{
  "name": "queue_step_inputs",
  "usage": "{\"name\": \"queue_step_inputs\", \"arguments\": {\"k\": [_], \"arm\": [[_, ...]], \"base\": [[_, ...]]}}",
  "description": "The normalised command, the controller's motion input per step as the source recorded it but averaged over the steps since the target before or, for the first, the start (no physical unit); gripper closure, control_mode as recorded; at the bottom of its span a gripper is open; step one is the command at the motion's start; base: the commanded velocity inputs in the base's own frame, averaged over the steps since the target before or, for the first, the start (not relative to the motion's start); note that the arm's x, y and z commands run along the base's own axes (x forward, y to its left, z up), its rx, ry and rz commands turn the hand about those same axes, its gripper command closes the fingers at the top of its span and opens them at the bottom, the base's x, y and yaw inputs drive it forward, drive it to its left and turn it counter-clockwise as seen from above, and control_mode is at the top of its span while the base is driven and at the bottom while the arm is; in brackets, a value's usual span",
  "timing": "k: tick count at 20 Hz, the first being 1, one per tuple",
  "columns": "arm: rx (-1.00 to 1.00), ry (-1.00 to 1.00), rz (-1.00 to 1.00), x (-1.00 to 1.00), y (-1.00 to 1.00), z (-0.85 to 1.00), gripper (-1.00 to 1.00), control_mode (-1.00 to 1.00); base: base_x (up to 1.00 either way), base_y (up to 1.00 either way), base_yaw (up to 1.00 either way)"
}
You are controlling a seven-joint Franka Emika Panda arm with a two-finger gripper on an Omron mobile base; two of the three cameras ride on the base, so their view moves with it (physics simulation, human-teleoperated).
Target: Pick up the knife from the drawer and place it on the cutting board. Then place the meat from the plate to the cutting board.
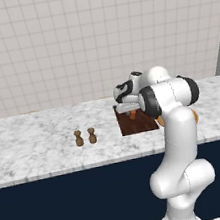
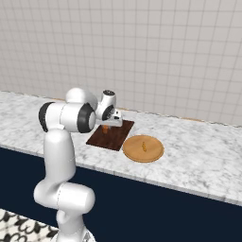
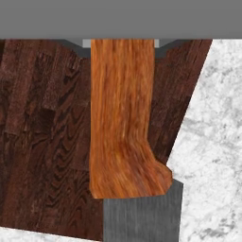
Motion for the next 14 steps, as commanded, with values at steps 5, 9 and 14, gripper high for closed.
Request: {"name": "queue_step_inputs", "arguments": {"k": [5, 9, 14], "arm": [[0.0, 0.0, 0.0, 0.02, 0.0, 0.04, 1.0, -1.0], [-0.01, 0.0, 0.0, 0.1, 0.1, 0.1, -1.0, -1.0], [0.0, 0.0, 0.02, -0.01, -0.06, 0.17, -1.0, -1.0]], "base": [[0.0, 0.0, 0.0], [0.0, 0.0, 0.0], [0.0, 0.0, 0.0]]}}
